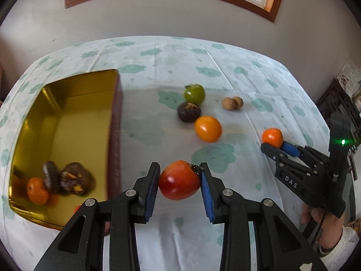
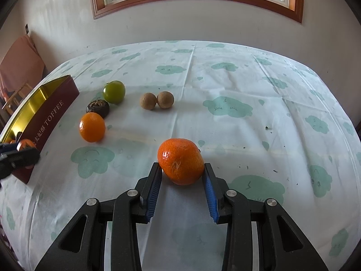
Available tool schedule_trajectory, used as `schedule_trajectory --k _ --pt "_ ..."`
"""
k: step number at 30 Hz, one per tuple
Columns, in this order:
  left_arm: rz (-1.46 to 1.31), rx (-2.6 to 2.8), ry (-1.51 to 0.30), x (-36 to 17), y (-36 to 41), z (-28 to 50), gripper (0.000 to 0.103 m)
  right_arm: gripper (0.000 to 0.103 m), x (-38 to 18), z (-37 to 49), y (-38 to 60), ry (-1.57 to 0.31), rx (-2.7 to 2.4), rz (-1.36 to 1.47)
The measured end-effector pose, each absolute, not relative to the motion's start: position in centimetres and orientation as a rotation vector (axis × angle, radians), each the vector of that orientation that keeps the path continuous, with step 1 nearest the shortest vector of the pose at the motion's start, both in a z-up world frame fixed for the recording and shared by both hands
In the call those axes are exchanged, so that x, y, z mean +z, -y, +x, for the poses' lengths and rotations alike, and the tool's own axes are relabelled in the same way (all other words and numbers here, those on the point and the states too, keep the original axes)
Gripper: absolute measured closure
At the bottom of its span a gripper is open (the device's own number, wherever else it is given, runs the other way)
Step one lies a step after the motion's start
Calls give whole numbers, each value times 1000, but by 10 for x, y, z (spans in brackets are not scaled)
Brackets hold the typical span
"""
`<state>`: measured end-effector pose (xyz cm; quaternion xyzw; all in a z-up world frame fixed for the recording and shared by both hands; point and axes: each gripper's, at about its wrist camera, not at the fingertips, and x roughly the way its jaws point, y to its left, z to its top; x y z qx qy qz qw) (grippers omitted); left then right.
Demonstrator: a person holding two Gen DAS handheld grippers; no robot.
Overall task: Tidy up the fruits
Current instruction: 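Carry the red tomato over the tin and open the left tool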
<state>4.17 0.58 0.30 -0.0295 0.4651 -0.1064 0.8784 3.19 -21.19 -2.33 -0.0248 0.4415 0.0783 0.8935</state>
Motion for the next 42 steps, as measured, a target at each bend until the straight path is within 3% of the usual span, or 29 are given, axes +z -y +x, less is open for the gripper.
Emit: schedule_trajectory --k 21,42 --pt "-85 79 -918 12 -127 70 71 65 -24 32 211 -917 156 -63" --pt "-67 146 -988 -17 -154 78 71 65 -24 32 209 -918 150 -75"
